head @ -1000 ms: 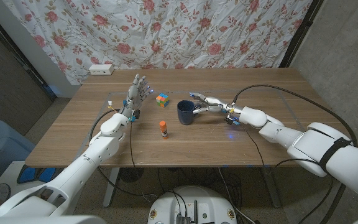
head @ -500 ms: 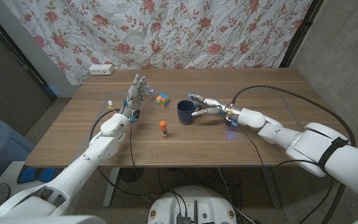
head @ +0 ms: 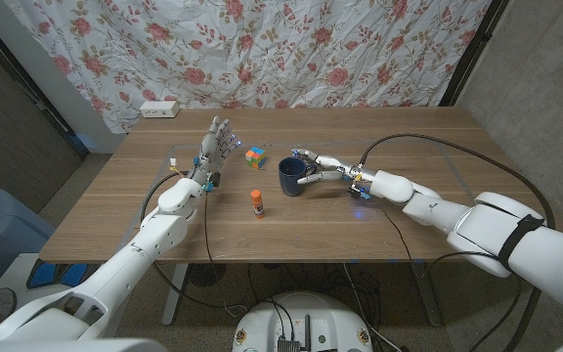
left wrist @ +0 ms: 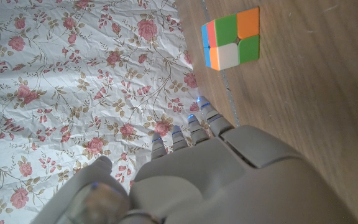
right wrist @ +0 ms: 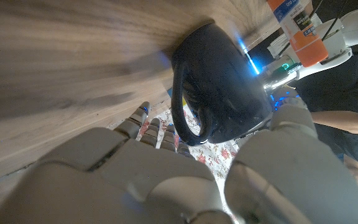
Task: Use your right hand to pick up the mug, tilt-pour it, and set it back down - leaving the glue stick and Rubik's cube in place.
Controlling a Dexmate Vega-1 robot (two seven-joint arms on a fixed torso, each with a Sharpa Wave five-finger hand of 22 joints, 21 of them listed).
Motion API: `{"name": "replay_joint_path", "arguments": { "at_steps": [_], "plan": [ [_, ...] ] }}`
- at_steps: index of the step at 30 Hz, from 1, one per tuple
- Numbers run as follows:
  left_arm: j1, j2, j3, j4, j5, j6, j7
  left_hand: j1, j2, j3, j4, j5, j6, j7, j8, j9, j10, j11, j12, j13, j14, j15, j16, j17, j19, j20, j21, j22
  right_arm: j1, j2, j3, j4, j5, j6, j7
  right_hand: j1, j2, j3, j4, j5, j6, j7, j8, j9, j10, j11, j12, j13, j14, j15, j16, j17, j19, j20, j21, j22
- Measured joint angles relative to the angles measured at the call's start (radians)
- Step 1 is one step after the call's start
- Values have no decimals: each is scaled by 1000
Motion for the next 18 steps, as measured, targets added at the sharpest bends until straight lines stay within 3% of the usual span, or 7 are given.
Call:
{"name": "replay_joint_path", "arguments": {
  "at_steps": [6, 7, 18],
  "plan": [
    [0, 0, 0, 0, 0, 0, 0, 0, 0, 0, 0, 0, 0, 0, 0, 0, 0, 0, 0, 0, 0, 0, 0, 0, 0, 0, 0, 0, 1, 3, -11, 1, -9, 4, -26, 29, 0, -3, -3, 15, 0, -22, 14, 4, 39, -15, 8, 5, 31, -12, 5, 0, 27, -12, 0, -2],
    [0, 0, 0, 0, 0, 0, 0, 0, 0, 0, 0, 0, 0, 0, 0, 0, 0, 0, 0, 0, 0, 0, 0, 0, 0, 0, 0, 0, 1, 3, -11, 1, -10, 4, -31, 40, 10, -5, -5, 15, 0, -22, 16, 5, 42, -17, 11, 5, 40, -17, 9, 0, 34, -12, 0, -2],
    [0, 0, 0, 1, 0, 0, 0, 0, 0, 0, 0, 0, 0, 0, 0, 0, 0, 0, 0, 0, 0, 0, 0, 0, 0, 0, 0, 0, 2, 7, -31, 2, -21, 7, -77, 101, -2, -14, -5, 41, 19, -35, 45, 9, 110, -35, 26, 9, 95, -23, 26, 0, 87, -31, 8, -2]
  ]
}}
